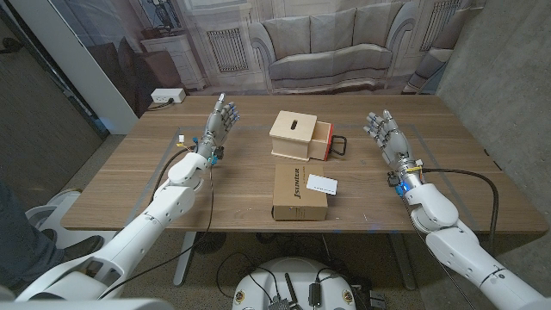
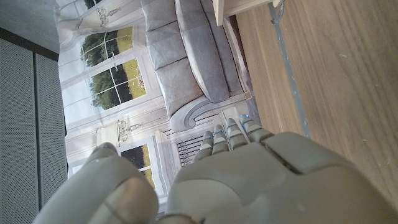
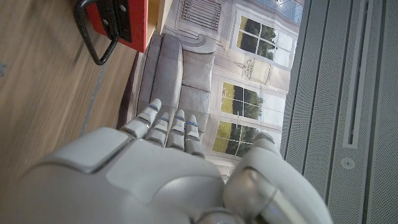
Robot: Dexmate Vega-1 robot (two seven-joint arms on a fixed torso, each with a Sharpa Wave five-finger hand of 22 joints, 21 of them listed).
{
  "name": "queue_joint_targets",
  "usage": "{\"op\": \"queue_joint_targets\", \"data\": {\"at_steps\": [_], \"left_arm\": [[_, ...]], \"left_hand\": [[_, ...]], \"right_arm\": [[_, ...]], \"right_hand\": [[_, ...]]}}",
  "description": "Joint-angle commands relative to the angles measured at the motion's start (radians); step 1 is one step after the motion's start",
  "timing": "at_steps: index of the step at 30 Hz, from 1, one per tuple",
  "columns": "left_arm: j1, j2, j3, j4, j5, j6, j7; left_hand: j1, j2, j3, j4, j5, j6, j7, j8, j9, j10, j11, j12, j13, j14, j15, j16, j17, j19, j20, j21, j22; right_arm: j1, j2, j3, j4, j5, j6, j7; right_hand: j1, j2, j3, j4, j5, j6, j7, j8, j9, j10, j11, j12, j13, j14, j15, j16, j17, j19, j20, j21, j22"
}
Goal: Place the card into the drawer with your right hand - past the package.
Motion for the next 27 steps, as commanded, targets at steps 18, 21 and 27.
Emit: {"op": "queue_joint_targets", "data": {"at_steps": [18,21,27], "left_arm": [[-0.006,0.007,0.003,-0.015,0.007,0.027,0.021],[-0.015,0.003,0.006,-0.005,0.009,0.026,0.017],[-0.028,-0.009,0.011,0.018,0.007,0.012,0.000]], "left_hand": [[0.013,0.003,-0.002,-0.008,0.006,0.008,0.009,0.003,0.005,0.007,0.003,0.006,0.003,0.005,0.005,0.002,0.002,0.001,-0.044,0.004,0.003],[0.014,0.003,-0.003,-0.009,0.005,0.008,0.009,0.003,0.005,0.006,0.004,0.005,0.003,0.003,0.007,0.001,0.002,-0.001,-0.044,0.003,0.003],[0.015,0.004,-0.003,-0.009,0.005,0.008,0.008,0.003,0.005,0.006,0.003,0.005,0.003,0.001,0.006,0.000,0.002,-0.002,-0.044,0.003,0.003]], "right_arm": [[-0.099,0.004,0.033,-0.064,-0.025,0.033,-0.035],[-0.111,0.004,0.038,-0.072,-0.027,0.039,-0.037],[-0.124,-0.002,0.044,-0.081,-0.015,0.045,-0.020]], "right_hand": [[0.017,0.003,0.004,-0.014,-0.003,0.015,-0.007,0.009,0.001,0.017,-0.001,0.002,0.005,0.014,0.000,-0.004,0.002,0.012,-0.005,-0.007,0.002],[0.017,0.003,0.004,-0.014,-0.003,0.015,-0.007,0.009,0.001,0.018,-0.002,0.002,0.005,0.014,0.001,-0.004,0.002,0.013,-0.005,-0.008,0.002],[0.018,0.003,0.004,-0.015,-0.004,0.018,-0.007,0.009,0.001,0.019,-0.003,0.002,0.005,0.015,0.000,-0.004,0.003,0.014,-0.005,-0.010,0.002]]}}
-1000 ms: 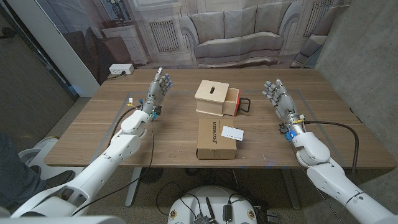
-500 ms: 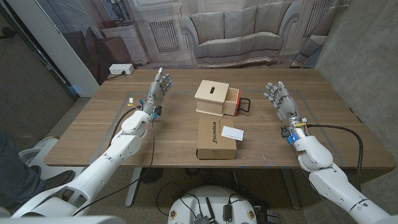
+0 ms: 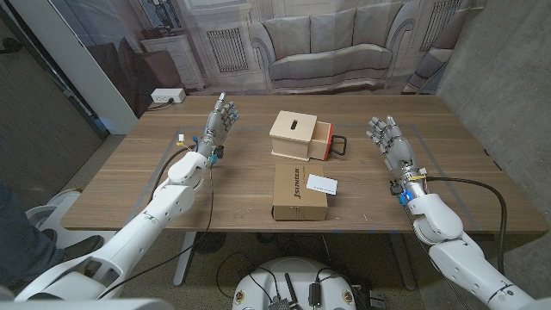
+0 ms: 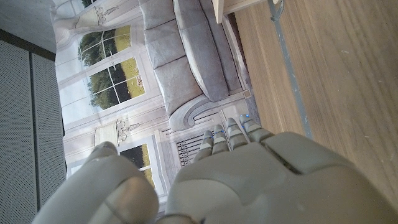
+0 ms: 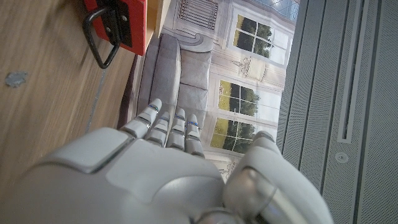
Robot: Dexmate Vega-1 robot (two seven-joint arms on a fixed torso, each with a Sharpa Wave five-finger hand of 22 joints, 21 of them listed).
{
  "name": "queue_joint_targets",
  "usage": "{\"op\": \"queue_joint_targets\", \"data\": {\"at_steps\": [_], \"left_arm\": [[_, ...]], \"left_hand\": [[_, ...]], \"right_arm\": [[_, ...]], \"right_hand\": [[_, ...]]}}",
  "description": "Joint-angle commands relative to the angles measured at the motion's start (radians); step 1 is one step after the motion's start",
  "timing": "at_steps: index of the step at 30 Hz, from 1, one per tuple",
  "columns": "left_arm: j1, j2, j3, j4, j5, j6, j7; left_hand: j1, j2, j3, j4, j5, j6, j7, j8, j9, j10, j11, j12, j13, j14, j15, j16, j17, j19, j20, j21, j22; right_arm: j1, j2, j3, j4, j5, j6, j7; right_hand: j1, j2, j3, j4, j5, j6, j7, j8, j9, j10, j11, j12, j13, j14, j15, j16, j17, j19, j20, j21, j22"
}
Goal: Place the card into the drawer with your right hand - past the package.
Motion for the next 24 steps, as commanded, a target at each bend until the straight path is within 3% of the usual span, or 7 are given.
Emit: {"op": "queue_joint_targets", "data": {"at_steps": [1,11,24], "left_arm": [[-0.025,-0.015,0.011,0.033,0.003,-0.007,-0.023],[-0.031,-0.018,0.010,0.030,-0.002,-0.003,-0.025],[-0.085,-0.052,0.027,0.104,-0.010,-0.016,-0.079]], "left_hand": [[0.001,0.006,0.001,-0.005,0.005,0.002,0.003,0.002,0.005,0.005,0.003,0.005,0.003,-0.004,0.001,0.000,0.002,-0.006,-0.047,0.003,0.003],[0.002,0.007,-0.001,-0.006,0.004,0.002,0.002,0.002,0.005,0.007,0.005,0.005,0.003,-0.003,0.002,0.001,0.002,-0.007,-0.046,0.002,0.003],[0.004,0.008,-0.003,-0.006,0.002,0.005,0.003,0.002,0.005,0.009,0.004,0.005,0.003,-0.003,0.003,0.001,0.002,-0.009,-0.042,0.002,0.003]], "right_arm": [[-0.041,-0.010,0.019,-0.032,-0.003,0.012,0.005],[-0.070,-0.021,0.042,-0.054,0.015,0.001,0.006],[-0.148,-0.020,0.073,-0.124,-0.052,-0.005,-0.054]], "right_hand": [[0.002,0.006,0.006,-0.006,-0.004,0.010,0.000,0.002,0.001,0.007,-0.004,0.002,0.005,0.011,-0.002,-0.004,0.003,0.009,0.001,-0.002,0.002],[0.002,0.006,0.005,-0.007,-0.005,0.012,0.000,0.001,0.001,0.009,-0.005,0.002,0.005,0.012,-0.001,-0.004,0.003,0.010,0.001,-0.005,0.002],[0.002,0.007,0.004,-0.008,-0.006,0.014,-0.001,0.001,0.002,0.010,-0.006,0.001,0.005,0.013,-0.001,-0.005,0.003,0.010,0.001,-0.008,0.002]]}}
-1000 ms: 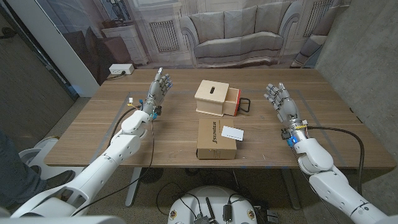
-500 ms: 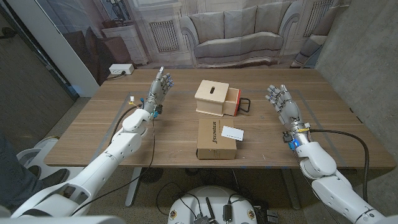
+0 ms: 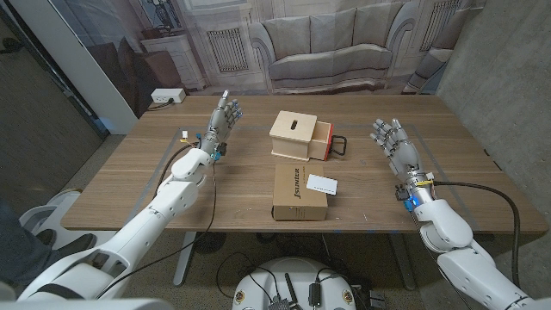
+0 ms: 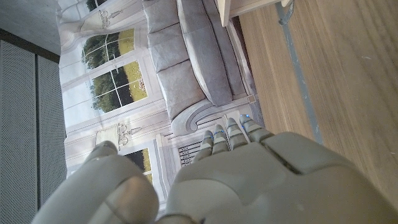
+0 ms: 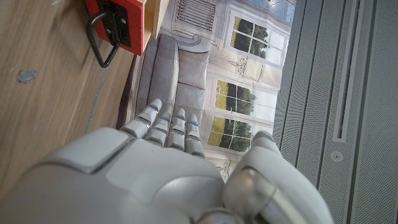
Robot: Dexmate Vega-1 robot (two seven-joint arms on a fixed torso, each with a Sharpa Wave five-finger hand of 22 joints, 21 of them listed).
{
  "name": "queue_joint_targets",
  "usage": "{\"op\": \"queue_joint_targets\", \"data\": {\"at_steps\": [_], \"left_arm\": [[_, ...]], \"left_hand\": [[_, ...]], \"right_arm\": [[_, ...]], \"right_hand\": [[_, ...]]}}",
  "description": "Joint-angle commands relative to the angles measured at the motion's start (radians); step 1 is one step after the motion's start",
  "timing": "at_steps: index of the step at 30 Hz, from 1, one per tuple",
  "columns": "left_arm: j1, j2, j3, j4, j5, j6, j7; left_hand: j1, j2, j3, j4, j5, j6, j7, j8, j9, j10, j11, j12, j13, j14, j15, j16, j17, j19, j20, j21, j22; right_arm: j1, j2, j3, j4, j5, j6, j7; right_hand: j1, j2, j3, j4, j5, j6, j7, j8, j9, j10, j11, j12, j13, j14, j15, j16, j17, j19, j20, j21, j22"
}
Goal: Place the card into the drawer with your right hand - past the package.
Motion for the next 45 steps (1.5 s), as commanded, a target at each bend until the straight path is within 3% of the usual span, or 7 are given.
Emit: {"op": "queue_joint_targets", "data": {"at_steps": [1,10,18,25,45], "left_arm": [[-0.036,-0.021,0.012,0.046,-0.010,-0.003,-0.038],[-0.012,0.008,0.012,0.000,0.005,0.017,-0.020],[-0.003,0.010,0.003,-0.008,-0.028,0.010,-0.060],[0.013,0.058,0.008,-0.079,0.020,0.047,-0.009],[0.031,0.068,-0.007,-0.089,-0.008,0.027,-0.043]], "left_hand": [[0.003,0.007,0.002,-0.002,0.002,0.005,0.003,0.002,0.005,0.009,0.004,0.005,0.003,-0.003,0.003,0.001,0.002,-0.008,-0.041,0.002,0.003],[0.004,0.008,0.001,-0.002,0.002,0.006,0.002,0.002,0.005,0.010,0.004,0.005,0.003,0.000,0.001,0.002,0.002,-0.007,-0.041,0.002,0.003],[0.006,0.009,-0.001,-0.003,0.001,0.011,0.001,0.004,0.005,0.017,0.004,0.008,0.003,0.008,0.000,0.004,0.002,0.001,-0.037,0.006,0.003],[0.008,0.010,-0.002,-0.004,0.000,0.015,0.001,0.005,0.005,0.023,0.002,0.009,0.003,0.011,0.000,0.005,0.002,0.005,-0.036,0.007,0.003],[0.013,0.012,-0.005,-0.006,-0.001,0.017,-0.001,0.004,0.005,0.023,0.001,0.008,0.003,0.017,-0.003,0.005,0.003,0.015,-0.032,0.009,0.003]], "right_arm": [[-0.065,0.003,0.026,-0.058,-0.054,-0.013,-0.053],[-0.089,0.024,0.021,-0.055,-0.081,0.016,-0.054],[-0.126,0.031,0.028,-0.071,-0.102,0.025,-0.065],[-0.143,0.049,0.029,-0.080,-0.152,0.040,-0.088],[-0.212,0.080,0.039,-0.100,-0.220,0.071,-0.118]], "right_hand": [[0.002,0.007,0.000,-0.004,-0.001,0.009,0.004,0.001,0.002,0.007,-0.002,0.001,0.005,0.007,0.004,-0.005,0.004,0.011,0.001,-0.002,0.002],[0.003,0.008,0.000,-0.006,-0.002,0.013,0.000,0.002,0.002,0.007,-0.005,0.000,0.005,0.009,0.003,-0.005,0.004,0.012,0.001,-0.005,0.003],[0.010,0.011,0.002,-0.010,-0.002,0.017,-0.001,0.003,0.002,0.008,-0.006,0.000,0.005,0.012,0.003,-0.005,0.003,0.012,0.002,-0.007,0.003],[0.012,0.011,0.002,-0.012,-0.002,0.020,-0.006,0.003,0.002,0.008,-0.005,-0.001,0.005,0.013,0.003,-0.006,0.003,0.013,0.002,-0.009,0.003],[0.026,0.019,0.008,-0.022,-0.003,0.029,-0.024,0.004,0.003,0.016,-0.013,0.000,0.005,0.022,-0.003,-0.005,0.002,0.016,0.002,-0.014,0.003]]}}
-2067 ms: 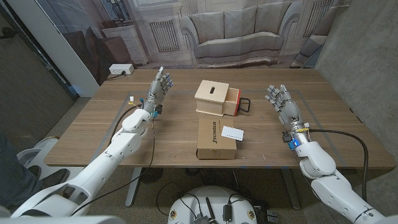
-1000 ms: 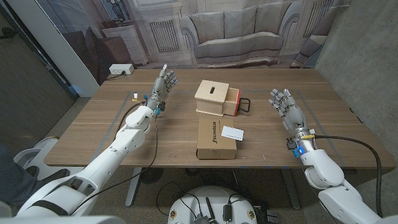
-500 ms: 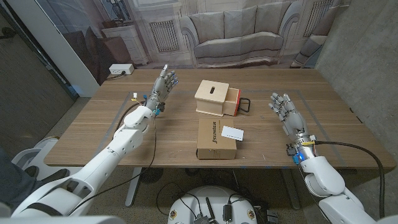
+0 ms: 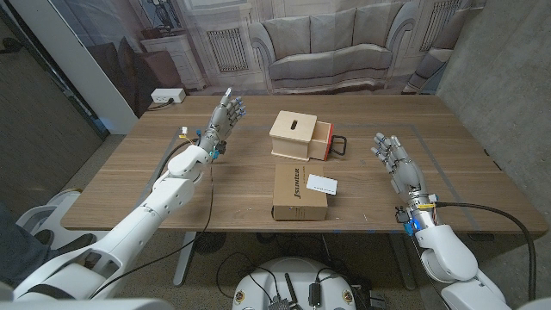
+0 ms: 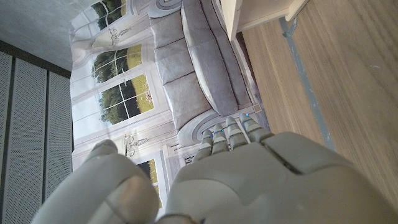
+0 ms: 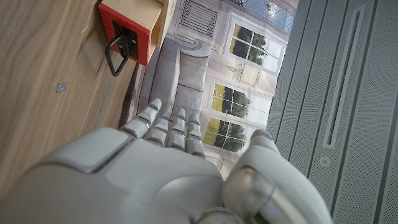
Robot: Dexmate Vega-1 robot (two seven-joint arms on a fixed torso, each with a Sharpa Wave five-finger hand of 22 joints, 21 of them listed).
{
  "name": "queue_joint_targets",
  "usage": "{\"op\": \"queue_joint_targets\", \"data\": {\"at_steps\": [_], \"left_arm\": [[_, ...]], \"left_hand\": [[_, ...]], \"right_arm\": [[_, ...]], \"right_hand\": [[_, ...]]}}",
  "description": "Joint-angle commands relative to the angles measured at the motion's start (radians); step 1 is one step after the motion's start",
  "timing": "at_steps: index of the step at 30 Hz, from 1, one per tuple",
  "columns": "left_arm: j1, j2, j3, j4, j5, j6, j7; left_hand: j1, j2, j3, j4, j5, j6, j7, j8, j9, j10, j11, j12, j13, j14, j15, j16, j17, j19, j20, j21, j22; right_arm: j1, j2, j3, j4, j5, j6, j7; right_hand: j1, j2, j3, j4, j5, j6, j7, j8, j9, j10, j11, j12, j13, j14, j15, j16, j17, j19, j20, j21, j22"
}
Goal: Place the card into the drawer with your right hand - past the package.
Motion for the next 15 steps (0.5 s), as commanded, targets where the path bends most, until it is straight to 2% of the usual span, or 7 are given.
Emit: {"op": "queue_joint_targets", "data": {"at_steps": [1,15], "left_arm": [[0.011,0.014,-0.004,-0.018,-0.001,-0.005,-0.006],[0.020,0.013,-0.002,-0.054,0.011,-0.002,0.021]], "left_hand": [[0.005,0.004,-0.002,-0.003,-0.001,0.006,0.002,0.004,0.005,0.006,-0.004,0.008,0.003,0.000,-0.002,0.005,0.003,0.005,-0.034,0.001,0.003],[0.007,0.005,-0.003,-0.003,-0.002,0.004,0.002,0.002,0.006,0.003,-0.005,0.006,0.003,-0.002,-0.001,0.004,0.003,0.003,-0.034,0.000,0.003]], "right_arm": [[-0.046,0.022,0.010,-0.014,-0.050,0.019,-0.025],[-0.079,0.035,0.031,-0.008,-0.064,0.056,-0.020]], "right_hand": [[0.011,0.003,0.004,-0.010,0.000,0.004,-0.005,0.004,0.003,0.010,-0.007,0.001,0.005,0.011,-0.001,-0.005,0.002,0.011,-0.003,-0.004,0.003],[0.018,0.007,0.007,-0.015,-0.002,0.013,-0.015,0.006,0.003,0.019,-0.011,0.003,0.006,0.019,-0.006,-0.003,0.002,0.014,-0.003,-0.007,0.003]]}}
